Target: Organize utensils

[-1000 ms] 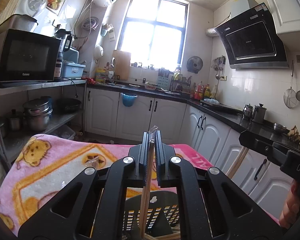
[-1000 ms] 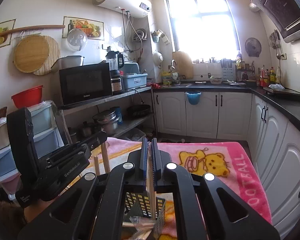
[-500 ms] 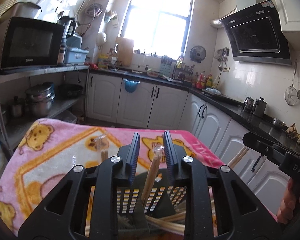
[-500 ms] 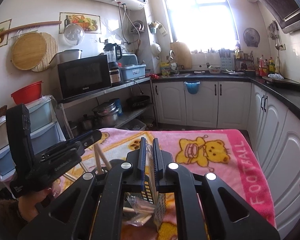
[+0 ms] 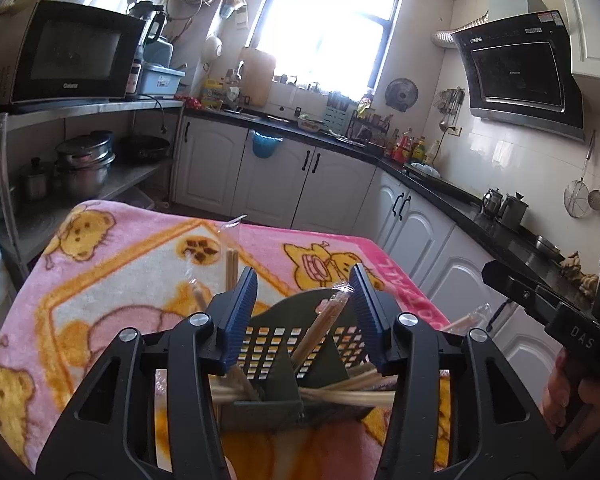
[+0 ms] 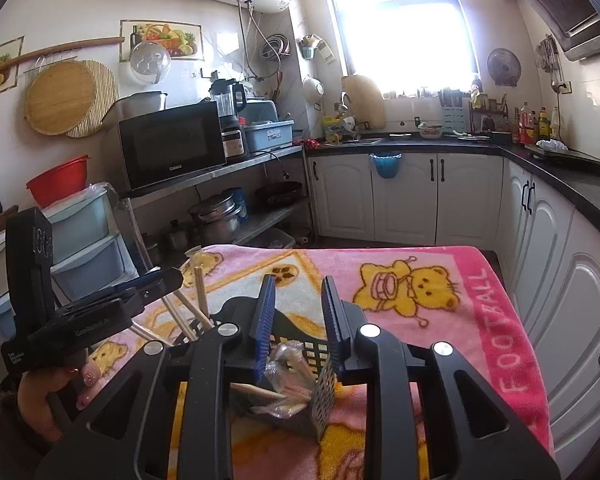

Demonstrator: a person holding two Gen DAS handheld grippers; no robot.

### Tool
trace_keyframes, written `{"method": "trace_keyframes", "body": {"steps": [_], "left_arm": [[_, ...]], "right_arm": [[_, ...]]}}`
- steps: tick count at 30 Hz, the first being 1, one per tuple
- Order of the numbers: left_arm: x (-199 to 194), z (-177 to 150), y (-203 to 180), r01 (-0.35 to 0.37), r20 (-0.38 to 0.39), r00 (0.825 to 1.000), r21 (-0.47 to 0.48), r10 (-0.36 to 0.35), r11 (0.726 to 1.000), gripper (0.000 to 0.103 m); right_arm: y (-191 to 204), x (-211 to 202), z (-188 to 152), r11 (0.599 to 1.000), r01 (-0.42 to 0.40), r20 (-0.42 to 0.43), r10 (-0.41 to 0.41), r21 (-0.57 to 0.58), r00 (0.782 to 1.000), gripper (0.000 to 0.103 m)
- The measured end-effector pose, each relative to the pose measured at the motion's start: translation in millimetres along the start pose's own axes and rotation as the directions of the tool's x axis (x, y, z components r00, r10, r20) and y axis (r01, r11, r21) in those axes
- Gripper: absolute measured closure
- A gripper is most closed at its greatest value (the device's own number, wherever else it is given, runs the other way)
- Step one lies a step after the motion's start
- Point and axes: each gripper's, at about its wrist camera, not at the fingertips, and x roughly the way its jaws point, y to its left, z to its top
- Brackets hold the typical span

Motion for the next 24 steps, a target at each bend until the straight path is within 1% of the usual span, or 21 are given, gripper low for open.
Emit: {"method": "trace_keyframes", "body": {"steps": [4, 6, 7, 9, 10, 12, 13, 14, 15, 17, 24], "left_arm": [[-9, -2, 2, -0.001, -0.013, 1.0, -0.006, 0.001, 1.0, 0.05], [-12, -2, 3, 0.002, -0.022, 1.0, -0.012, -0.002, 1.0, 0.044], [-14, -3, 4, 0.006, -0.025, 1.0, -0.014, -0.006, 1.0, 0.043], [-19, -2, 4, 0.01, -0.029, 1.0, -0.016, -0.011, 1.0, 0.036], [-22, -2, 5, 0.014, -0.028, 1.0, -0.017, -0.014, 1.0, 0.035], [-29, -2, 4, 0.016, -0.026, 1.0, -0.015, -0.017, 1.0, 0.027], [-32, -1, 4, 0.016, -0.024, 1.0, -0.014, -0.016, 1.0, 0.025], [-35, -1, 4, 0.014, -0.024, 1.0, -0.012, -0.014, 1.0, 0.019], [-38, -1, 4, 0.014, -0.025, 1.0, -0.011, -0.014, 1.0, 0.014], [-44, -2, 4, 0.01, -0.027, 1.0, -0.008, -0.01, 1.0, 0.011], [-57, -15, 5, -0.021, -0.067, 0.998, -0.004, 0.021, 1.0, 0.011]], "right_arm": [[2, -7, -3, 1.0, -0.001, -0.003, 0.001, -0.006, 1.0, 0.07], [4, -9, -4, 1.0, -0.002, -0.005, 0.002, -0.01, 1.0, 0.068], [6, -10, -5, 1.0, -0.001, -0.005, 0.001, -0.011, 1.0, 0.067], [7, -13, -6, 1.0, 0.0, -0.005, 0.0, -0.014, 1.0, 0.065], [8, -15, -7, 1.0, 0.0, -0.004, 0.0, -0.015, 1.0, 0.063], [9, -19, -9, 1.0, -0.002, -0.005, 0.002, -0.015, 1.0, 0.062], [9, -19, -9, 1.0, -0.002, -0.006, 0.002, -0.016, 1.0, 0.06], [9, -21, -10, 1.0, -0.002, -0.006, 0.002, -0.017, 1.0, 0.056], [9, -21, -10, 1.0, -0.002, -0.006, 0.002, -0.016, 1.0, 0.055], [11, -26, -13, 1.0, -0.004, -0.004, 0.004, -0.018, 1.0, 0.052], [19, -43, -29, 1.0, -0.003, -0.008, 0.003, -0.029, 1.0, 0.039]]}}
